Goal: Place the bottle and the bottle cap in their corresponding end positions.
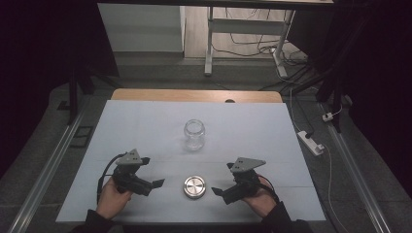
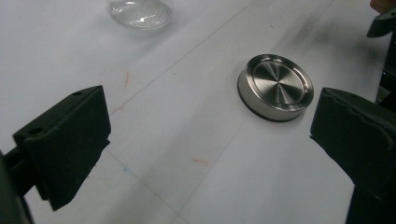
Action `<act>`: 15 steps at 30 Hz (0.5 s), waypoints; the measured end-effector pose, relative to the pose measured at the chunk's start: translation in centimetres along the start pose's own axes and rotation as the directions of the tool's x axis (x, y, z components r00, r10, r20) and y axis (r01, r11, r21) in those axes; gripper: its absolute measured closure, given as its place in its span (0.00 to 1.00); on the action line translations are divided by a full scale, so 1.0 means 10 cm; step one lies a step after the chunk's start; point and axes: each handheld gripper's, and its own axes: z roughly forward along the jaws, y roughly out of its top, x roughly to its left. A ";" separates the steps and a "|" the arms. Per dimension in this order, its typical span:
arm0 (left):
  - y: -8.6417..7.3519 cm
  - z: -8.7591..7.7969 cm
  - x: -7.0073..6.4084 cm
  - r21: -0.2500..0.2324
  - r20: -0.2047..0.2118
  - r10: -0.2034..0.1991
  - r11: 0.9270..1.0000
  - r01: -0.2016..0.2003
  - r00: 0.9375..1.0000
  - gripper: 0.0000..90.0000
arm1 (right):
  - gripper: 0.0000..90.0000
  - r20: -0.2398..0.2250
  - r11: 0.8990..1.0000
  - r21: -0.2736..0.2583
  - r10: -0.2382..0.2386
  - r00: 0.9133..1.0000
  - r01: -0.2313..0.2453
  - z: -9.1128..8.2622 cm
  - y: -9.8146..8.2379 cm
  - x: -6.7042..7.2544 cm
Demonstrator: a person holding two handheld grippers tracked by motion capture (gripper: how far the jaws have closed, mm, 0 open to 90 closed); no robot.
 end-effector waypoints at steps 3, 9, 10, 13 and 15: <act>-0.06 -0.09 -0.01 -0.015 -0.011 -0.015 1.000 0.015 1.000 0.00 | 0.00 0.017 1.000 -0.002 0.012 1.000 -0.012 -0.06 -0.04 -0.02; -0.20 -0.25 -0.02 -0.033 -0.045 -0.046 0.998 0.045 0.998 0.00 | 0.00 0.059 1.000 0.011 0.020 0.998 -0.020 -0.19 -0.13 -0.06; -0.23 -0.28 -0.02 -0.037 -0.050 -0.053 0.998 0.051 0.997 0.00 | 0.00 0.066 1.000 0.006 0.026 0.997 -0.026 -0.22 -0.15 -0.07; -0.31 -0.37 -0.03 -0.044 -0.074 -0.067 0.997 0.064 0.995 0.00 | 0.00 0.081 0.999 -0.001 0.048 0.996 -0.048 -0.31 -0.20 -0.10; -0.36 -0.42 -0.03 -0.049 -0.082 -0.078 0.996 0.074 0.994 0.00 | 0.00 0.093 0.998 0.001 0.059 0.994 -0.059 -0.36 -0.25 -0.12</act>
